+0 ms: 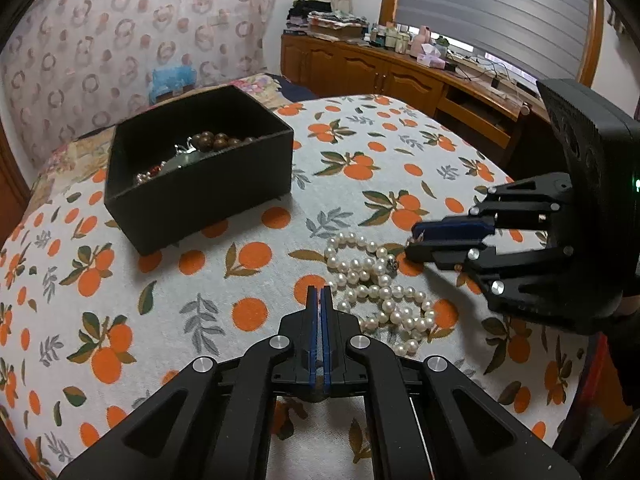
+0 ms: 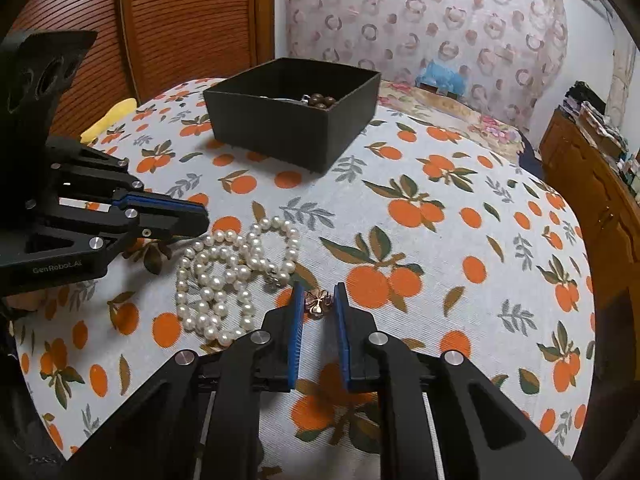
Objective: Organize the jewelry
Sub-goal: 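Grasp the white pearl necklace with the left tool while the right tool approaches the flower pendant, then lift the pearl necklace with the left tool while the right tool grasps the rose-gold flower pendant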
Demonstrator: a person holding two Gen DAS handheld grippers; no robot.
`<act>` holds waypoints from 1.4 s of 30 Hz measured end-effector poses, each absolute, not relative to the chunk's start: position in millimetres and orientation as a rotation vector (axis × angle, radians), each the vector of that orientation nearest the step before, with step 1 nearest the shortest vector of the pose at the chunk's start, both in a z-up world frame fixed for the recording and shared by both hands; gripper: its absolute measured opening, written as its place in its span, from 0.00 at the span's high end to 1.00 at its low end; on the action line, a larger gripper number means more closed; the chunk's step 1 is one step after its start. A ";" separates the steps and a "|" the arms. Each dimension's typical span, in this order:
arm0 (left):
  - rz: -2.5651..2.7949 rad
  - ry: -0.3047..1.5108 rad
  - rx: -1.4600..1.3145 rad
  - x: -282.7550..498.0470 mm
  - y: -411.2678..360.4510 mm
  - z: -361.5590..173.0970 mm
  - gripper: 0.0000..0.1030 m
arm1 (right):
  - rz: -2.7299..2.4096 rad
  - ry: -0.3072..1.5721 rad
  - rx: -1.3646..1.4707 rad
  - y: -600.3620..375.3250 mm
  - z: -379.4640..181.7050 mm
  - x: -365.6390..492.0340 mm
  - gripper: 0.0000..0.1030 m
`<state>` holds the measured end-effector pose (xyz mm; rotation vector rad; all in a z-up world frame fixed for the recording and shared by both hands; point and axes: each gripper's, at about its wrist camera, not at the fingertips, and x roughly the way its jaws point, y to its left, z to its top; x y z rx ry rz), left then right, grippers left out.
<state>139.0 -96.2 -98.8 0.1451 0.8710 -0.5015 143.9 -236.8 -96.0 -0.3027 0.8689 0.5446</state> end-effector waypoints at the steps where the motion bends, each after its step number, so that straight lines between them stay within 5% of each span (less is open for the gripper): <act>1: -0.504 0.873 0.145 138.5 -96.6 -99.4 0.98 | 0.543 0.871 -0.297 -239.3 -96.2 143.8 0.84; 6: -0.499 0.879 0.151 139.8 -99.4 -102.2 0.90 | 0.543 0.871 -0.291 -242.4 -96.4 143.5 0.84; 18: -0.498 0.867 0.213 142.7 -106.2 -98.4 0.94 | 0.554 0.826 -0.285 -241.1 -80.5 135.5 0.84; 42: -0.405 0.527 0.140 152.1 -69.1 85.1 0.94 | 0.603 0.638 -0.192 -223.3 20.1 170.6 0.84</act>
